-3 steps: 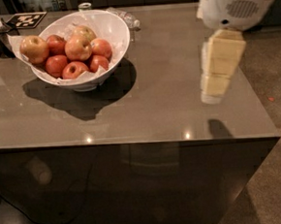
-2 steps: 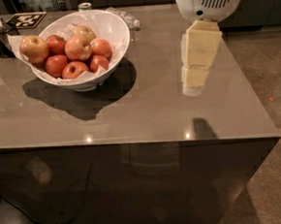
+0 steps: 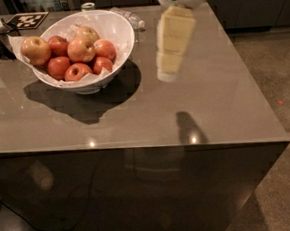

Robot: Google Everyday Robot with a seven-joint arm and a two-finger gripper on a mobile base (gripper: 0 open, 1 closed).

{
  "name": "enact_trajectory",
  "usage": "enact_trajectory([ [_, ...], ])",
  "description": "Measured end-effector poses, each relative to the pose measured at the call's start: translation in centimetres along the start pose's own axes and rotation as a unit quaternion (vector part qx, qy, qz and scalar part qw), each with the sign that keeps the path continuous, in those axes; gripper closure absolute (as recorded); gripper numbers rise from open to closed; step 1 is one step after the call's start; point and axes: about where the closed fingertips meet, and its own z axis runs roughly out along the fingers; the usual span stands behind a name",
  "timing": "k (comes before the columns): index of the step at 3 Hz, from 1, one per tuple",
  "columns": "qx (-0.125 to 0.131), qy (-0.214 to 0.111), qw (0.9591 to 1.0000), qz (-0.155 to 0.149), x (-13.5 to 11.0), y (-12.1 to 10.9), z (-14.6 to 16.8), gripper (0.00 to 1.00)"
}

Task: Pick apple from white bowl

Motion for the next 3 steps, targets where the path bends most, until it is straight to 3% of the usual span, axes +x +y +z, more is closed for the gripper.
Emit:
enact_trajectory([
  [2, -0.008, -0.047, 0.9987, -0.018, -8.6, -7.8, 3.2, 0.0],
  [3, 0.01, -0.068, 0.9974, -0.018, -10.1, -9.1, 2.9, 0.0],
])
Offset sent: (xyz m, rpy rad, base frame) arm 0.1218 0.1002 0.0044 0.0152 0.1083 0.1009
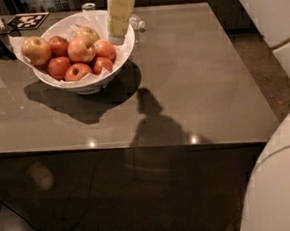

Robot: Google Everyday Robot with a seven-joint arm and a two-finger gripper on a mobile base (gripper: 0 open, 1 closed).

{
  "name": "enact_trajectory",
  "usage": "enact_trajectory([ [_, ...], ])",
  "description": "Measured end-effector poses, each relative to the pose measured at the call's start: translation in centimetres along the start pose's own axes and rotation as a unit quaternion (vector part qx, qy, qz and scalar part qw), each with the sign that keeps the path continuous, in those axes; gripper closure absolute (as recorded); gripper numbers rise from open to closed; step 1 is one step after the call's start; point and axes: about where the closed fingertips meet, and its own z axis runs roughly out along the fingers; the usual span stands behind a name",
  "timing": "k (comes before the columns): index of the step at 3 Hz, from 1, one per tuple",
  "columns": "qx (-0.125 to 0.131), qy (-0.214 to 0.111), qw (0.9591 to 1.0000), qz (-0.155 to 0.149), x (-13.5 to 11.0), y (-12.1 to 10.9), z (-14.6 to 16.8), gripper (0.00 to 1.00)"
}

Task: Pick apple from white bowl

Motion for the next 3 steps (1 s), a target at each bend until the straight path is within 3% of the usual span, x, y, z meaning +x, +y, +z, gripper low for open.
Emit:
enact_trajectory([
  [1, -0.009, -0.01, 0.9999, -0.002, -1.5, -0.9, 1.9, 0.0],
  [3, -0.066, -0.03, 0.9967, 0.036, -5.3, -3.0, 9.1, 0.0],
])
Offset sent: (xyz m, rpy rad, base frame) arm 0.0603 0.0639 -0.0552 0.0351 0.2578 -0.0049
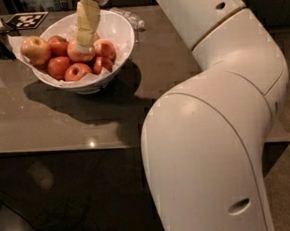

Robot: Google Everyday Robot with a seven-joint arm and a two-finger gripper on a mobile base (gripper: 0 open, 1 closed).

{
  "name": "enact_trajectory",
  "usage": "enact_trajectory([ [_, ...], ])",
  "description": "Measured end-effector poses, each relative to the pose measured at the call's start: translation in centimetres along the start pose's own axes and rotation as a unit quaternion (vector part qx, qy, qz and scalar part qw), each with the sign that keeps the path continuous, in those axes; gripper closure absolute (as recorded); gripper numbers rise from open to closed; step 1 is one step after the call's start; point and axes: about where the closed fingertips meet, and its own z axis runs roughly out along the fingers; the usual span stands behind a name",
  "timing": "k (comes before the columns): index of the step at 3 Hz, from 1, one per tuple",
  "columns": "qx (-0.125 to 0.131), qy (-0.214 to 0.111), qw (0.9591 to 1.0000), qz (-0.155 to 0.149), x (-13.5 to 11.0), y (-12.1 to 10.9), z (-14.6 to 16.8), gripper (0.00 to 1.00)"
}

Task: Pick apple from white bowl

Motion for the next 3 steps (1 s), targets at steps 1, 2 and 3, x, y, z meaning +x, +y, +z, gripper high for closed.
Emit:
enact_trajectory([
  [1, 0.012, -0.014, 0.9998, 0.0, -0.7, -0.8, 0.3, 0.0],
  [2, 0.0, -0.03, 0.9995, 0.012, -1.3, -1.4, 2.3, 0.0],
  [3, -0.022, -0.026, 0.9987, 0.037, -1.4, -2.0, 5.5, 0.0],
])
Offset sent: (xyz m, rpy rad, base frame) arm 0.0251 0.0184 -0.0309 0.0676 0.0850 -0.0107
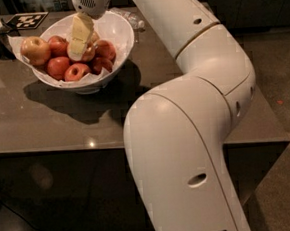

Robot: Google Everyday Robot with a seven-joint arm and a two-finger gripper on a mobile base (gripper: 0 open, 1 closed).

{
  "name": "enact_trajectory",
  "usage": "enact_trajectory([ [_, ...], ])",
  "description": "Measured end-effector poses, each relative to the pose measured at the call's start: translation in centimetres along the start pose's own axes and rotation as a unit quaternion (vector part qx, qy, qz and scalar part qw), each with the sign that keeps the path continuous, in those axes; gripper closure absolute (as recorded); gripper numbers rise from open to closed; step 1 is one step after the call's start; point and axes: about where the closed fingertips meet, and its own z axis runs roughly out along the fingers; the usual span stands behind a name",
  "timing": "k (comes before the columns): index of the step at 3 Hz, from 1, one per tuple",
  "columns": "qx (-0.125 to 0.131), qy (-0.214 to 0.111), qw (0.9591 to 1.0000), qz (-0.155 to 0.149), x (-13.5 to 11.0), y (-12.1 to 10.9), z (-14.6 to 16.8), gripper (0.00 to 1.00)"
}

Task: Pick apple from white bowl

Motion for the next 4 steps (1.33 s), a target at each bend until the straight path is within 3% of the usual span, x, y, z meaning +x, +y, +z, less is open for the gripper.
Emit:
enact_trajectory([
  [2, -0.021, 0.004, 0.9994, 0.026, -0.1, -0.7, 3.6, 0.0],
  [4, -0.015, -0.005, 0.9996, 0.025, -0.7, -1.1, 4.0, 0.42],
])
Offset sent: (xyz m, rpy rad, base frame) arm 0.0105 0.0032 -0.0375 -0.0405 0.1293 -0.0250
